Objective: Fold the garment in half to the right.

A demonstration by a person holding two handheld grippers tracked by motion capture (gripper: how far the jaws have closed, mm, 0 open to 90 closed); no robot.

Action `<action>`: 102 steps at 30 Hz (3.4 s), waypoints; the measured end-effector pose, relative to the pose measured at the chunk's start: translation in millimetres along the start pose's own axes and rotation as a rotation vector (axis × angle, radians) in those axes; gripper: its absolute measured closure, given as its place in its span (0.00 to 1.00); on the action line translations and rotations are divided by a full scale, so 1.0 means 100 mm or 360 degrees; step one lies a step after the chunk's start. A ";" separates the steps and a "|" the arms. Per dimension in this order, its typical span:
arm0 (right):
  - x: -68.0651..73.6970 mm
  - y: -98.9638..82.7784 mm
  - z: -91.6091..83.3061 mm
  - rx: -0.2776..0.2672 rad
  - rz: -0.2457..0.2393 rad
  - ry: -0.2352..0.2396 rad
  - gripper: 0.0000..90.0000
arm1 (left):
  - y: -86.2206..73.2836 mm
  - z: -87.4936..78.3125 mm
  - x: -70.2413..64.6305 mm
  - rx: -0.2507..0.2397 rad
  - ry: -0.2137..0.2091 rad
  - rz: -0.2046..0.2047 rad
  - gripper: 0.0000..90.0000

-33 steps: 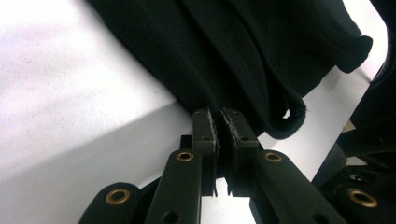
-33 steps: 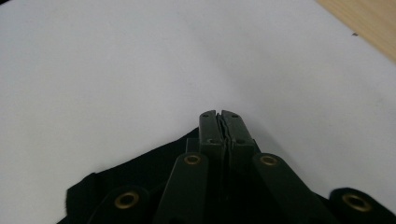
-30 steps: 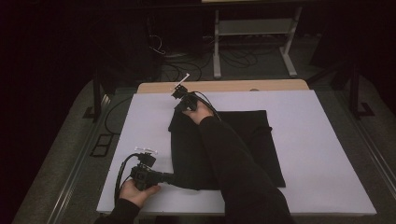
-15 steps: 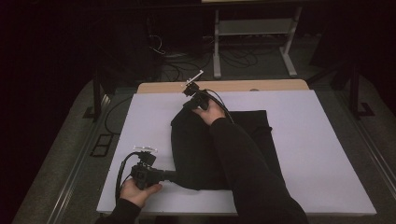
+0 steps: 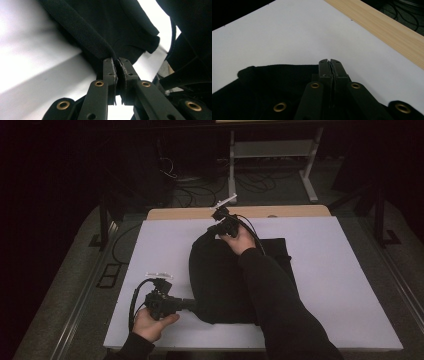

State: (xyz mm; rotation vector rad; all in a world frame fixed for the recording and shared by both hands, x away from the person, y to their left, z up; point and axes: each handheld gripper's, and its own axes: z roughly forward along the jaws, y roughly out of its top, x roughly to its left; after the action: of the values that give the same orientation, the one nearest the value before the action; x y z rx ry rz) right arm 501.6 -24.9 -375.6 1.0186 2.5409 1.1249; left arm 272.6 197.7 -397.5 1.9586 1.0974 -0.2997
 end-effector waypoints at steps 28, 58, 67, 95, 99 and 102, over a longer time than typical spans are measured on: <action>-0.34 -0.22 -0.55 -0.0064 0.0055 -0.0085 0.97 | 0.68 0.39 -0.58 -0.0064 -0.0266 0.0215 0.93; -0.86 -0.68 -1.14 -0.0193 0.0210 -0.0200 0.97 | 0.89 1.12 -1.03 0.0068 -0.0468 0.0288 0.93; -0.95 -0.79 -1.23 -0.0218 0.0250 -0.0221 0.97 | 0.90 1.27 -1.08 0.0107 -0.0470 0.0306 0.93; -1.22 -1.19 -1.30 -0.0230 0.0396 -0.0234 0.97 | 0.84 2.11 -1.17 0.0343 -0.0384 0.0273 0.93; -1.26 -1.25 -1.29 -0.0230 0.0409 -0.0239 0.97 | 0.83 2.18 -1.19 0.0352 -0.0366 0.0273 0.93; -1.29 -1.30 -1.29 -0.0236 0.0436 -0.0238 0.97 | 0.83 2.20 -1.20 0.0368 -0.0361 0.0286 0.93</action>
State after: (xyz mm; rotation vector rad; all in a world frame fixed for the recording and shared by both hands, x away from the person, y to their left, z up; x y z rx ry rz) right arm 477.2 -247.2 -391.1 1.3841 2.2146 1.2312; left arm 308.6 -62.8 -418.3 2.1480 0.7623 -0.5564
